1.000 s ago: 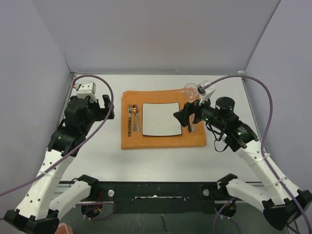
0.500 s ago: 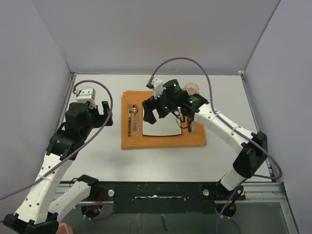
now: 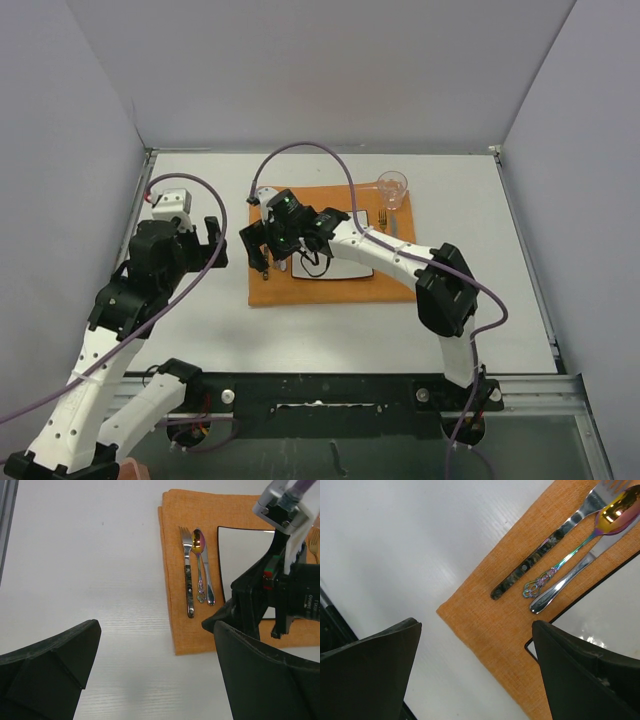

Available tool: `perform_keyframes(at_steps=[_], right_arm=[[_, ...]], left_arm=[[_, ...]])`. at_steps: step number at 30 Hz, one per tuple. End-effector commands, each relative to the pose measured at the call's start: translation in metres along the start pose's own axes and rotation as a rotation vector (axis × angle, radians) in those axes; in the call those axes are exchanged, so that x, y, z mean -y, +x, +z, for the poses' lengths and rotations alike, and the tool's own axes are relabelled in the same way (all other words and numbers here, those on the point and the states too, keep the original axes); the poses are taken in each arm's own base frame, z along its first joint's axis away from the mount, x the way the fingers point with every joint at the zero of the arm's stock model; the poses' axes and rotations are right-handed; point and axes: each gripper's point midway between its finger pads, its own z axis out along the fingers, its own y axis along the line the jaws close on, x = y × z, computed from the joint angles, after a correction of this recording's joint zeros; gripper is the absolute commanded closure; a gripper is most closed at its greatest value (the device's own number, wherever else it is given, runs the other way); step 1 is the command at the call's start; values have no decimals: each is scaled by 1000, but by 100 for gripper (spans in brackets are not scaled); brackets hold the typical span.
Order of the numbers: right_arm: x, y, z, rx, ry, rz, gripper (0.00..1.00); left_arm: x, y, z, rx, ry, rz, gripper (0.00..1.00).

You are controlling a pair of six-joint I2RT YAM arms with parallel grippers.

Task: Set the dinner table for one person
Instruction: Pick up the knife with the napkin.

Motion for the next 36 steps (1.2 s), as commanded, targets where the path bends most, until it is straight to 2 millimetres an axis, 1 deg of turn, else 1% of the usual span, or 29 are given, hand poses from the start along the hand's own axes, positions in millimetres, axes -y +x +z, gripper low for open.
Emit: perform_keyframes(at_steps=[1,3,4,6,9,12,14,16,17,19,20,24,27,29,32,34,36], right_arm=[[19,-45,6,133,113,37,1],[33,-47,13,127,183,48,8],[41,-47,17,125,207,61,9],[57,-46,22,121,262,82,11],[70,-45,31,116,303,102,13],[81,-40,38,101,358,148,14],[86,-36,44,92,381,188,20],[89,-32,50,88,394,210,22],[88,-30,55,78,394,219,27],[84,-28,62,70,388,217,44],[82,-28,65,67,378,217,47],[74,-32,71,78,361,214,47],[79,-28,72,62,392,220,47],[84,-23,72,54,420,221,52],[90,-18,73,50,442,226,54],[93,-17,73,53,453,232,63],[95,-19,73,61,458,242,64]], left_arm=[[-1,-15,-14,56,7,-20,2],[-6,-18,-19,71,-16,-26,2],[-11,-20,-22,81,-43,-33,2],[-30,-24,-31,109,-139,-57,2],[-58,-32,-48,158,-292,-105,2],[-76,-42,-64,206,-381,-129,2],[-78,-49,-70,225,-393,-132,2],[-77,-51,-71,226,-386,-123,2],[-76,-50,-70,222,-381,-118,2],[-76,-47,-69,209,-379,-113,2],[-75,-45,-68,201,-376,-111,2],[-77,-39,-69,189,-373,-101,2],[-78,-39,-72,197,-377,-93,2],[-79,-41,-73,204,-378,-82,2],[-79,-43,-73,203,-379,-71,2],[-78,-42,-72,197,-375,-69,2],[-77,-40,-70,191,-368,-65,2]])
